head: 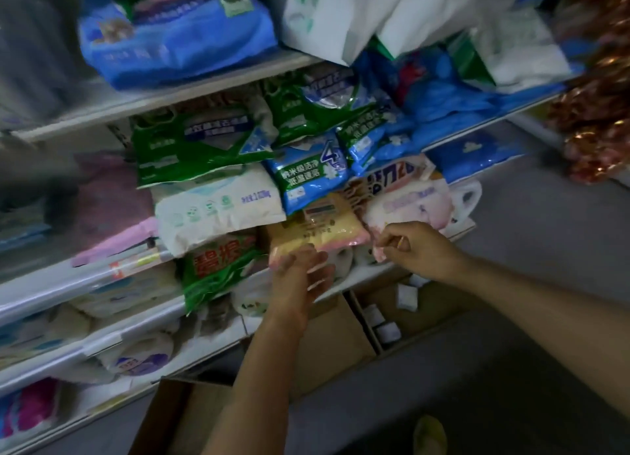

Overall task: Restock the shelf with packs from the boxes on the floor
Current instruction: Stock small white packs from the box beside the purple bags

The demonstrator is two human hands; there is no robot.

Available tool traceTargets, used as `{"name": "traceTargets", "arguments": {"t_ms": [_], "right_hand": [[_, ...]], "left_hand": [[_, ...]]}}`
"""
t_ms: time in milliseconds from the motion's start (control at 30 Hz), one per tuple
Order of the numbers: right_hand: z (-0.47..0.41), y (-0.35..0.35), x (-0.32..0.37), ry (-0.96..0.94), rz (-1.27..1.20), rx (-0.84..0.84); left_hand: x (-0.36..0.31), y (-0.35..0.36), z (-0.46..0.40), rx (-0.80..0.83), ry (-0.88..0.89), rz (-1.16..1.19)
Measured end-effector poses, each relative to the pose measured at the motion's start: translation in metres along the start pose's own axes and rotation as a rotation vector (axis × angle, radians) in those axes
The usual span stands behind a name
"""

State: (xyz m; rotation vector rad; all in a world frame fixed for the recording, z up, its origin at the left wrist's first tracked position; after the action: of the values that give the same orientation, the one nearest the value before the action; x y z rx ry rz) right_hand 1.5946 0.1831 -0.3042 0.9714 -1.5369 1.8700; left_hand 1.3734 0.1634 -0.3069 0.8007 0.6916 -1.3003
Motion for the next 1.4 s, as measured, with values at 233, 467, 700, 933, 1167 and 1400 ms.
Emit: {"name": "traceTargets", "arguments": {"t_ms": [233, 467, 700, 933, 1167, 1400], "right_hand": [[0.029, -0.060, -0.170, 0.177, -0.038, -0.060], [0.057, -0.048, -0.304, 0.410, -0.060, -0.025], [0.047, 0.027, -0.416, 0.596, -0.209, 0.101], [0.011, 0.116, -0.513, 0.717, -0.235, 0.095], [-0.034, 0.214, -0.601, 0.656, -0.193, 0.110], [-0.074, 0.303, -0.652, 0.638, 0.059, 0.372]], "left_hand": [[0.088, 0.134, -0.050, 0.025, -0.145, -0.066], [0.165, 0.201, -0.102, -0.003, -0.323, -0.205], [0.235, 0.212, -0.181, 0.006, -0.361, -0.371], [0.342, 0.197, -0.307, 0.064, -0.353, -0.749], [0.457, 0.189, -0.435, 0.295, -0.165, -1.344], [0.532, 0.172, -0.521, 0.538, 0.117, -1.896]]}}
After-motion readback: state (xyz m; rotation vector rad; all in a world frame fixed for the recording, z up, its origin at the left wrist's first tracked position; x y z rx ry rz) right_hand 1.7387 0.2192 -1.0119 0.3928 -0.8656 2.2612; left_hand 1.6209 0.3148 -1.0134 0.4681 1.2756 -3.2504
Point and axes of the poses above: each hand's wrist, its own z-axis away from the middle knuckle, its own y-axis out of the palm, x = y × z, the point moved 2 cm from there along -z, towards the middle knuckle, and after that the axes turned 10 degrees about -z, right-handed, at the moved point
